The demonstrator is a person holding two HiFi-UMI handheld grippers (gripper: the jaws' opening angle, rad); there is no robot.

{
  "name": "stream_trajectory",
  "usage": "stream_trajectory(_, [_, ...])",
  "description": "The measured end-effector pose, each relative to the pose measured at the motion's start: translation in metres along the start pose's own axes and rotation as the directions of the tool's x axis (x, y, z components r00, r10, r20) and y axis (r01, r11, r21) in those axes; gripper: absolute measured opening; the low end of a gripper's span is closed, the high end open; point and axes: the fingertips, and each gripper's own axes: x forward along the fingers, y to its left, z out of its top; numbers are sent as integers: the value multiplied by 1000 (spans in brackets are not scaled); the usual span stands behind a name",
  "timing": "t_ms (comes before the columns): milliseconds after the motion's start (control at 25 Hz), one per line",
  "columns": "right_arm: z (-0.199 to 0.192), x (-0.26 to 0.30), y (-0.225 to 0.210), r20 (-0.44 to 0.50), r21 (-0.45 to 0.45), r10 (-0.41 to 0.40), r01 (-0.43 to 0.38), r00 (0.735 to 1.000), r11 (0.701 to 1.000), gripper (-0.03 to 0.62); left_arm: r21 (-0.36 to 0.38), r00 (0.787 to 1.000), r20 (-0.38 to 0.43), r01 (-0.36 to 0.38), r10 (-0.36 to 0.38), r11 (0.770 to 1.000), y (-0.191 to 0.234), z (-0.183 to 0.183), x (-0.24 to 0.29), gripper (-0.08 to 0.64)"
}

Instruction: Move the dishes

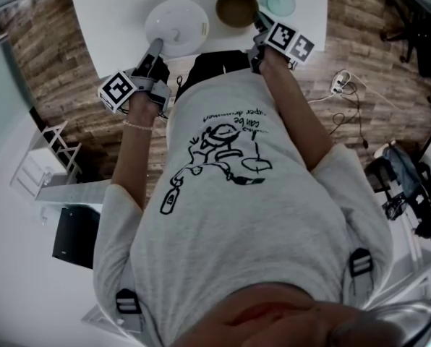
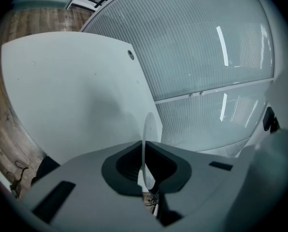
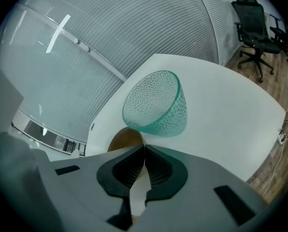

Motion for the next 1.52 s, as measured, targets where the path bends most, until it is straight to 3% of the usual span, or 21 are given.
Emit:
stream_trajectory(960, [3, 13, -4, 25, -4, -52, 52, 998, 999, 40, -21, 1000, 12, -10, 10, 1000, 11, -3, -1, 9])
stream_trajectory(1520, [6, 17, 6, 25, -13, -4, 5, 1000, 1000, 44, -31, 1000, 26, -14, 15, 999, 15, -2, -2, 9])
